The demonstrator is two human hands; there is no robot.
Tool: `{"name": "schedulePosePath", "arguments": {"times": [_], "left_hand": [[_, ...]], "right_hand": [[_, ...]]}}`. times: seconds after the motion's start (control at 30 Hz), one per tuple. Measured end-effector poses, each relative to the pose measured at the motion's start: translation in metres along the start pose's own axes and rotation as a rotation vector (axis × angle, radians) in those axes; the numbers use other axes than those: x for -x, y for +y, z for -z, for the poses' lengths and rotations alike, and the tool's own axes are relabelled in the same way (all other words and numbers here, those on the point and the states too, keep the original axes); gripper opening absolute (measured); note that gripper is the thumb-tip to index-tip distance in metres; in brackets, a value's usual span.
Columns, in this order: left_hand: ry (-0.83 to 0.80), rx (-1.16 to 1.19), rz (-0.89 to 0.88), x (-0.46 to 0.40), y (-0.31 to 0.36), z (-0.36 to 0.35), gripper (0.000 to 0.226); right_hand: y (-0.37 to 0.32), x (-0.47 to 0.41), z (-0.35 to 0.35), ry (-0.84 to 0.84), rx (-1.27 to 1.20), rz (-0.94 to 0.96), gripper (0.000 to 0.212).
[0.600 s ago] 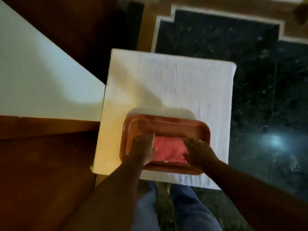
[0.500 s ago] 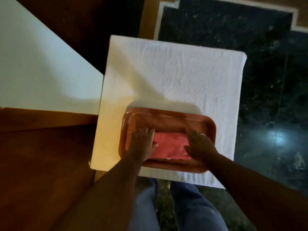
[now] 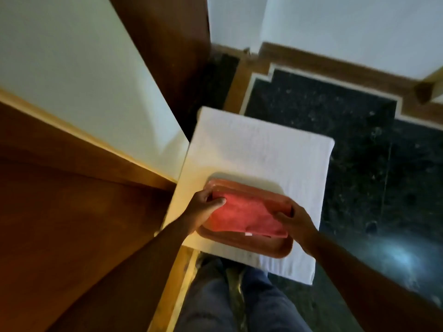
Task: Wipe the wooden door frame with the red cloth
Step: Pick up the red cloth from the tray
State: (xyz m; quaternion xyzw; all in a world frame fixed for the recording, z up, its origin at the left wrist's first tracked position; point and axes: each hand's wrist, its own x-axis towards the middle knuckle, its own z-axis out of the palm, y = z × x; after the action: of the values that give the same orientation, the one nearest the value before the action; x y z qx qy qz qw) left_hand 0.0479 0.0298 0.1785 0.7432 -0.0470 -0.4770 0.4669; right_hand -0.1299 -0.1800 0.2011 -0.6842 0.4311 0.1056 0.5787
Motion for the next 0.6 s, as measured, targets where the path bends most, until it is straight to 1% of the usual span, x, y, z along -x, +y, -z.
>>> {"name": "schedulePosePath", "arguments": {"times": [0.07, 0.1, 0.13, 0.17, 0.2, 0.23, 0.3, 0.37, 0.43, 0.5, 0.57, 0.6], "left_hand": [[0.071, 0.133, -0.07, 0.035, 0.044, 0.015, 0.014], [0.114, 0.194, -0.098, 0.049, 0.063, 0.021, 0.017], [0.172, 0.239, -0.133, 0.061, 0.08, 0.027, 0.022], [0.257, 0.263, -0.182, 0.074, 0.096, 0.034, 0.028], [0.356, 0.283, -0.239, 0.09, 0.111, 0.043, 0.034], [0.448, 0.302, -0.288, 0.107, 0.124, 0.052, 0.039], [0.594, 0.327, -0.365, 0.144, 0.143, 0.07, 0.042], [0.686, 0.344, -0.435, 0.18, 0.155, 0.087, 0.035], [0.759, 0.389, -0.508, 0.22, 0.162, 0.106, 0.028], [0.791, 0.389, -0.596, 0.258, 0.174, 0.124, 0.028], [0.847, 0.304, -0.68, 0.297, 0.19, 0.147, 0.031], [0.893, 0.256, -0.714, 0.315, 0.198, 0.159, 0.033]], "right_hand": [[-0.055, 0.023, 0.013, 0.114, -0.093, 0.102, 0.014], [-0.082, 0.031, 0.017, 0.144, -0.142, 0.143, 0.014], [-0.106, 0.036, 0.018, 0.149, -0.192, 0.174, 0.021], [-0.129, 0.041, 0.017, 0.124, -0.24, 0.192, 0.03], [-0.154, 0.046, 0.015, 0.074, -0.284, 0.21, 0.035], [-0.176, 0.051, 0.011, 0.011, -0.296, 0.23, 0.032], [-0.219, 0.061, -0.002, -0.093, -0.223, 0.334, 0.02], [-0.256, 0.076, -0.018, -0.115, -0.181, 0.461, 0.014], [-0.29, 0.097, -0.036, -0.079, -0.163, 0.589, 0.01], [-0.321, 0.119, -0.054, 0.02, -0.093, 0.745, 0.006], [-0.352, 0.143, -0.075, 0.108, -0.051, 0.896, 0.006], [-0.366, 0.157, -0.088, 0.119, -0.081, 0.936, 0.005]]}}
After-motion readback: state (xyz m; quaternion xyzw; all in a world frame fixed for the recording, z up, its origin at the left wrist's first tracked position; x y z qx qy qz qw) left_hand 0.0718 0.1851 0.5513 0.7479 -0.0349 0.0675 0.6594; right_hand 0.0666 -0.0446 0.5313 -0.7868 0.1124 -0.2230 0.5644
